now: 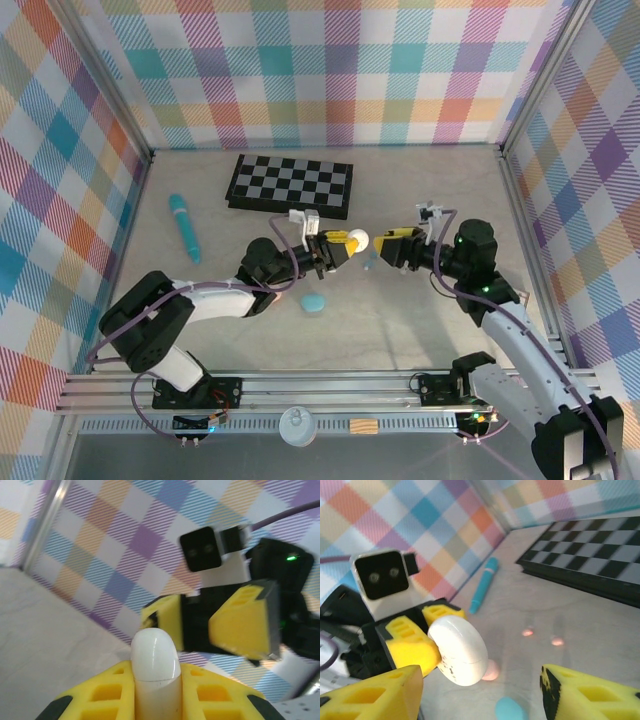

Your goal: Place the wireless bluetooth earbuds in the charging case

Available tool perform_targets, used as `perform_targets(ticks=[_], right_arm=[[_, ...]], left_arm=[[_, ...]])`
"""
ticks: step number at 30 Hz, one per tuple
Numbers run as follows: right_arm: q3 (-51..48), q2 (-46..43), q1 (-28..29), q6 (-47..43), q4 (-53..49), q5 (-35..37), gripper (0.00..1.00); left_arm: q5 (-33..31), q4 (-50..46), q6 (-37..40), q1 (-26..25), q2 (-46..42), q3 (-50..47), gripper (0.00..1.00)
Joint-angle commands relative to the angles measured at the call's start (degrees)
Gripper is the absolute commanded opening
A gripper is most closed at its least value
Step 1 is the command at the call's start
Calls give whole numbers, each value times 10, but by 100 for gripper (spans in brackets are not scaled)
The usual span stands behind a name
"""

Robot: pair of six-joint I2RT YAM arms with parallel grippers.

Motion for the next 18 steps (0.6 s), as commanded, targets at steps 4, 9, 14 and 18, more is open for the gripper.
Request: perform_targets(ticks=[4,9,14,18], right_arm=[[-6,2,0,19,118,-131,55],[5,9,0,12,113,-154,44],[15,23,1,23,118,-157,33],[21,27,3,21,116,-156,29]], left_arm=[[82,50,-70,2,-12,40,11],[84,45,-64,2,-26,45,11],[96,49,-75,0,-22,48,11],[104,49,-75,0,-27,46,11]])
